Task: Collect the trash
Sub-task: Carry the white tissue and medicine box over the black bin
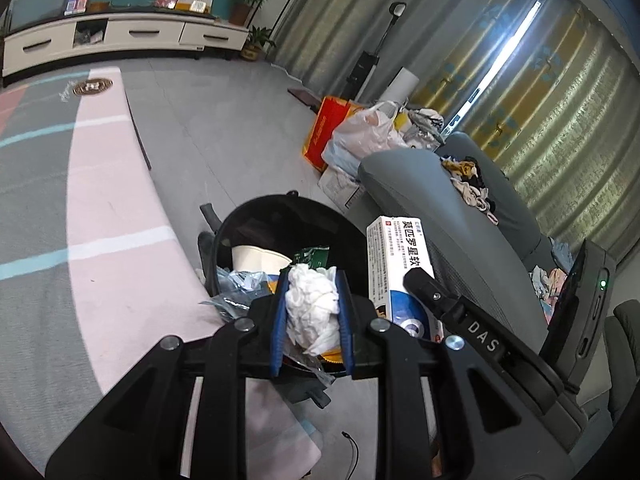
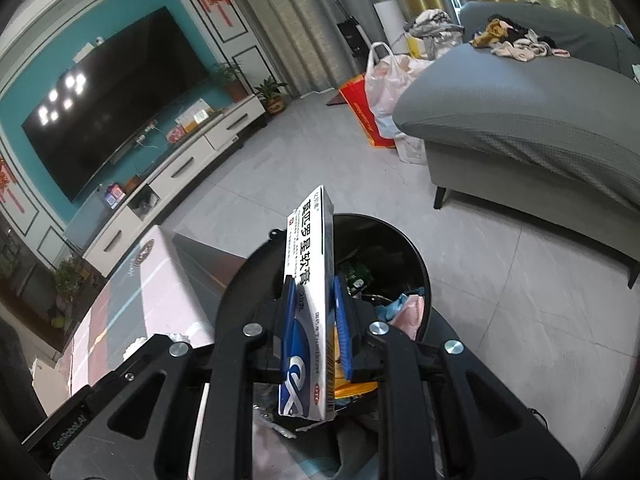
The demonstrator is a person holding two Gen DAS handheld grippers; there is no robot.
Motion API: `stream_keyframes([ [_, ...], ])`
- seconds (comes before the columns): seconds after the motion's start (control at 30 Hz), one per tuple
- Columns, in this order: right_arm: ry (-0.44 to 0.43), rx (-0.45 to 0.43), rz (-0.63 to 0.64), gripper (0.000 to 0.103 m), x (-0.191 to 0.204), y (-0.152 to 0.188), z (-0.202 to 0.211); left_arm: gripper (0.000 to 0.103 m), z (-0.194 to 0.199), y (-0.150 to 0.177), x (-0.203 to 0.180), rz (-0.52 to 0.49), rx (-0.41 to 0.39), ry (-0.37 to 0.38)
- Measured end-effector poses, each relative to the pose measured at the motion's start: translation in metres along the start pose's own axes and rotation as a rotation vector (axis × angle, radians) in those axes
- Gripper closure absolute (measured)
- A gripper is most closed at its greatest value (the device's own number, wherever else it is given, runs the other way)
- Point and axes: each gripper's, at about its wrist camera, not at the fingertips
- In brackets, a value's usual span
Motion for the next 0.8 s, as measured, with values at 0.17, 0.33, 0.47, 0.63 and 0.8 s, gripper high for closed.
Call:
stream_keyframes([
  [0.17, 0.000, 0.039, -0.023, 0.083, -0.006, -0.003, -0.013, 0.080, -0.022, -0.002, 0.004, 0.025, 0.045, 0.011],
  [0.33, 0.021, 0.070, -0.046, 0.083, -0.011, -0.003, -0.025, 0.080, -0.040, -0.005, 0.008, 0.039, 0.080, 0.019],
  [0.47, 0.045, 0.081, -0.051, 0.083, -0.011, -0.003, -0.029, 0.080, -0.055, -0.008, 0.007, 0.039, 0.113, 0.015],
  [0.63, 0.058, 0.108, -0.056, 0.083, -0.012, -0.002, -0.038, 0.080, -0.070, -0.011, 0.003, 0.032, 0.135, 0.008],
  [0.8, 0.035, 0.135, -0.080, 0.083, -0.015, -0.002, -0.045, 0.080, -0.087, -0.015, 0.001, 0.031, 0.161, -0.002],
])
Point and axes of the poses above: each gripper's, at about its wrist camera, not at the fingertips, and z roughly against the way its jaws point, x to its left, y to its underside, and after that the axes turned 13 degrees about x, right-handed
